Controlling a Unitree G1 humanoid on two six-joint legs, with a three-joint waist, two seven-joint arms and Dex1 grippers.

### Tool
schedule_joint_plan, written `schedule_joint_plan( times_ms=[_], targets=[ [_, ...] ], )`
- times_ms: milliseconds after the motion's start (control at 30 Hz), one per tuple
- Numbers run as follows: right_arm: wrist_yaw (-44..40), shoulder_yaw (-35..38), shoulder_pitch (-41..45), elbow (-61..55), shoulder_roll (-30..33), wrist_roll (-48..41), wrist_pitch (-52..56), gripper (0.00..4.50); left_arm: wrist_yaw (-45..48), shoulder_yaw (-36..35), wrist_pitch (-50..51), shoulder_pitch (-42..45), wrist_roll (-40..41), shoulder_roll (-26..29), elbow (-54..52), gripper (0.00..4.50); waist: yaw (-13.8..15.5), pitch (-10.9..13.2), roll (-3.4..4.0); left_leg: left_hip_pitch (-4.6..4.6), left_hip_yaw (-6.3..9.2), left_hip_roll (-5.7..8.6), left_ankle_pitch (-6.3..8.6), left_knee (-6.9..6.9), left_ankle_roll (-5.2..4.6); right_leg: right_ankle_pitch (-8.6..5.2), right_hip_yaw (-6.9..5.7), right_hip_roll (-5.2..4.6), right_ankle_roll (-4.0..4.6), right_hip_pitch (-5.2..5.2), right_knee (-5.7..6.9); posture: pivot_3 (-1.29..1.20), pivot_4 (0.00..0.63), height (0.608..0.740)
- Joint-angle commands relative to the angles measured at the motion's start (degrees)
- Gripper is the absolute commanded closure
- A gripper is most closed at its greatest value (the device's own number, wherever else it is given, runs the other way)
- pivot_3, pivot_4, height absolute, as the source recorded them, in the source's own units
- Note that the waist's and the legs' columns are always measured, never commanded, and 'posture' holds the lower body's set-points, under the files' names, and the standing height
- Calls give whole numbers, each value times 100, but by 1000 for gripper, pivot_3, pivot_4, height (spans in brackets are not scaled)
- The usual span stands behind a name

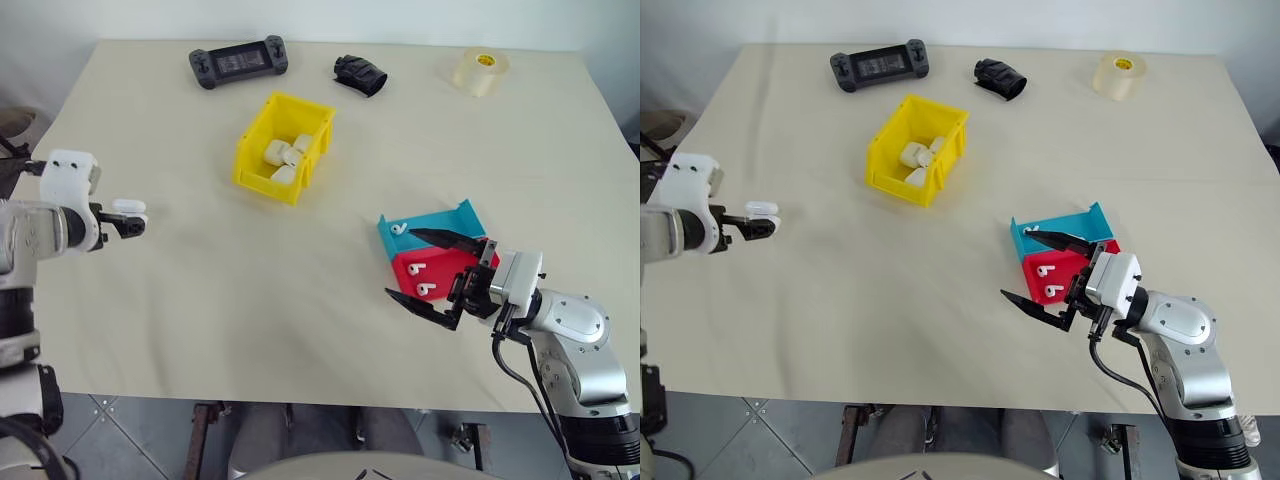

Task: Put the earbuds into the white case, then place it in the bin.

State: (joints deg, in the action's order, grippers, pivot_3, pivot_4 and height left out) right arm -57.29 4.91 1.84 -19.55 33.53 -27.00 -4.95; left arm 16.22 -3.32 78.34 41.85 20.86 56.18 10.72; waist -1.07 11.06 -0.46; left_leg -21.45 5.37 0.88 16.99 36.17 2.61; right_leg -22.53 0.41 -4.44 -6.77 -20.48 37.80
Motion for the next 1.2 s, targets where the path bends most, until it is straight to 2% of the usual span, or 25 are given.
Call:
schedule_joint_plan(
  times_ms=[33, 267, 567, 767, 867, 933, 1000, 1200],
  targets=[
    [114, 33, -59, -308, -48, -81, -11, 0, 379, 398, -286, 344, -326, 125, 634, 14, -21, 0, 0, -6, 1, -1, 0, 3, 0, 0, -3, 1, 0, -4, 1, 0, 150, 740],
    [256, 8, -163, -419, -90, -63, 8, 0, 732, 796, -846, 838, -775, -130, 1744, 14, -34, 0, 0, -13, 3, 1, -1, 22, 1, 0, -3, 0, 0, -11, 0, 0, 150, 740],
    [282, -29, -60, -408, -123, -31, -74, 0, 884, 777, -1399, 1462, -1162, -588, 2915, 14, -32, -2, -4, -16, 5, 8, 0, 39, 0, 0, -4, -4, -1, -11, 8, 0, 150, 740],
    [313, -43, 13, -373, -172, 5, -82, 0, 1013, 761, -1507, 1605, -1373, -657, 3375, 14, -33, -2, -4, -16, 8, 8, 0, 46, 0, 0, -5, -4, -1, -11, 14, 0, 150, 740],
    [338, -43, 15, -354, -193, 40, -82, 0, 1114, 771, -1494, 1604, -1427, -640, 3471, 611, -42, -2, -4, -16, 8, 8, 0, 47, 0, 0, -5, -4, -1, -11, 16, 0, 150, 740],
    [351, -47, 22, -344, -203, 55, -82, 0, 1190, 775, -1449, 1607, -1433, -624, 3498, 1265, -52, -2, -4, -16, 8, 7, 0, 47, 0, 0, -5, -3, -1, -12, 17, 0, 150, 740],
    [364, -47, 26, -330, -215, 70, -89, 0, 1317, 813, -1392, 1598, -1444, -594, 3479, 1690, -55, -2, -4, -15, 7, 5, 0, 47, 0, 0, -5, -2, -1, -13, 18, 0, 150, 740],
    [396, 6, 37, -244, -253, 109, -110, 0, 1787, 773, -1601, 1447, -1477, -376, 3122, 1689, -55, -2, -4, -15, 5, 6, 0, 48, 0, 0, -4, -3, -1, -14, 18, 0, 150, 740]
  ],
)
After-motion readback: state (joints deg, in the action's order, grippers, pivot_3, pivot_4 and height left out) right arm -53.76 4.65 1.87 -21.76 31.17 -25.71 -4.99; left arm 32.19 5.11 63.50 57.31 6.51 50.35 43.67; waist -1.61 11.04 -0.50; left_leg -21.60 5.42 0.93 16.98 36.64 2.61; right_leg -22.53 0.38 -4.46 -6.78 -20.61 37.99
